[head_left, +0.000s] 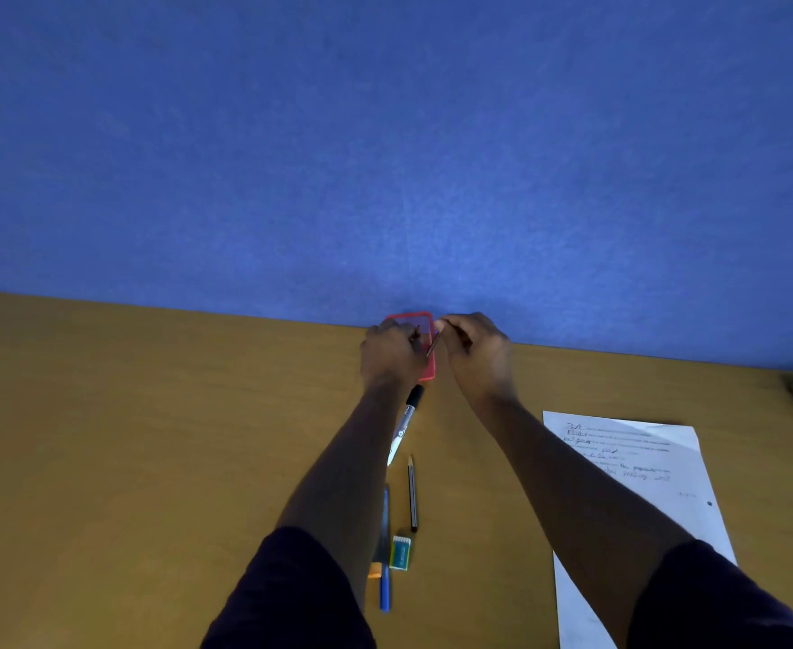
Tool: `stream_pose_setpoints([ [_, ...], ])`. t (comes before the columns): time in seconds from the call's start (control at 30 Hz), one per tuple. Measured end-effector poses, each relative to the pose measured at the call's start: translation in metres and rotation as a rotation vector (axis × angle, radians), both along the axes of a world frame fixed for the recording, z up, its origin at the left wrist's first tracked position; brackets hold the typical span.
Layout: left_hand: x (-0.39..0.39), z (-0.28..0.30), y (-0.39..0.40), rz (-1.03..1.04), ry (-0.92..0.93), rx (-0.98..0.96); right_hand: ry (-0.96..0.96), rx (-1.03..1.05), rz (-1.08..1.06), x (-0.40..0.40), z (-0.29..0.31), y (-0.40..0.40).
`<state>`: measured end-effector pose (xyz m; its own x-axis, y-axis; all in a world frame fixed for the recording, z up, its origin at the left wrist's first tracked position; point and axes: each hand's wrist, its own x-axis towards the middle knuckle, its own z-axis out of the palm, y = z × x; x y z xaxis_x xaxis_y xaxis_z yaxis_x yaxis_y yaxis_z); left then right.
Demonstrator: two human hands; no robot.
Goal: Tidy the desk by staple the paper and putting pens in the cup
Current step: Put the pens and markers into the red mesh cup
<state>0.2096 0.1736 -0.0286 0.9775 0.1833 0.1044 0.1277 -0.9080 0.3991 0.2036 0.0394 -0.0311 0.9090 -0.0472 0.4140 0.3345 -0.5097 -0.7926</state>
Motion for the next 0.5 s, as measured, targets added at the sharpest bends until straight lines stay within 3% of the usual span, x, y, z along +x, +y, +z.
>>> stream_pose_setpoints([
  [0.27, 0.006, 0.001, 0.002, -0.049, 0.019, 0.071, -0.023, 0.134, -0.051, 0.008, 0.004, 0.002],
  [0.5, 0.011, 0.0, 0.002, -0.069, 0.083, 0.076, 0.186, -0.092, 0.072, 0.017, -0.004, 0.005],
])
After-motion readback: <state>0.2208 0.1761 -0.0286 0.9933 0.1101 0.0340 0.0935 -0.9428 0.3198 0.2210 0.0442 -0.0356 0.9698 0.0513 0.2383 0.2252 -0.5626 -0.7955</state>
